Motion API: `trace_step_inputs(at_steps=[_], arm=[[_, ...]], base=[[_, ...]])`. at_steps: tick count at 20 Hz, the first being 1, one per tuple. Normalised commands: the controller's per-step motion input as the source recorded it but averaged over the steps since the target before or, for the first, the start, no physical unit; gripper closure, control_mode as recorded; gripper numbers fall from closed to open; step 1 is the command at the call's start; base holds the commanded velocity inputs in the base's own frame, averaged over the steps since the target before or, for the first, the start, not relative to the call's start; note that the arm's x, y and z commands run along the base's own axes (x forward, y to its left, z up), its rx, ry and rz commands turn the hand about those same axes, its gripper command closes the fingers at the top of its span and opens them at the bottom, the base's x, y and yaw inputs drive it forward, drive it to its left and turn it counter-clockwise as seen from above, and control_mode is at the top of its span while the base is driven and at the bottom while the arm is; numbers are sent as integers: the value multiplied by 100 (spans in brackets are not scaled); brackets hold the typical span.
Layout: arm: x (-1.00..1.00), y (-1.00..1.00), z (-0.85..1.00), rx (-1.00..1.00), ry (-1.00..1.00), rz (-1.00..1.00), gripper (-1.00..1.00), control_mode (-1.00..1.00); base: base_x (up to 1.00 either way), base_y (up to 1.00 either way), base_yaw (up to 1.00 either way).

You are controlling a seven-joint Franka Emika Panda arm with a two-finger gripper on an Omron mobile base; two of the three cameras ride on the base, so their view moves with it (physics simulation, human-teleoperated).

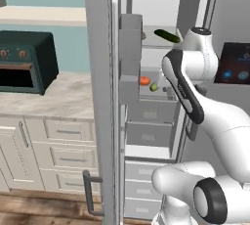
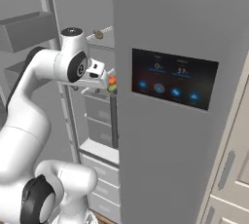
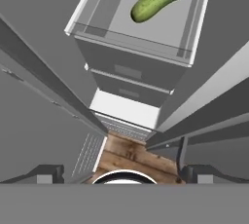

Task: Take the squash and cucumber from the second highest rack and move them to the highest rack where the cucumber and garlic are located, to maximize freezer space. Close the freezer door after rearranging.

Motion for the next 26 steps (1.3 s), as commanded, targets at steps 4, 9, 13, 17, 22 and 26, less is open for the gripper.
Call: trace_step_inputs(at_steps=[4,9,13,17,22,26], arm=[[0,0,0,0,0,0,-100,100],[0,0,0,0,0,0,-100,100],[0,0,0,0,0,0,-100,100],[0,0,0,0,0,0,-100,100],[0,0,0,0,0,0,-100,100],[0,0,0,0,0,0,-100,100]], base=[[0,-5,20],[2,-14,19],[16,-25,16],[36,-17,5],[44,-22,9],[40,-30,16]])
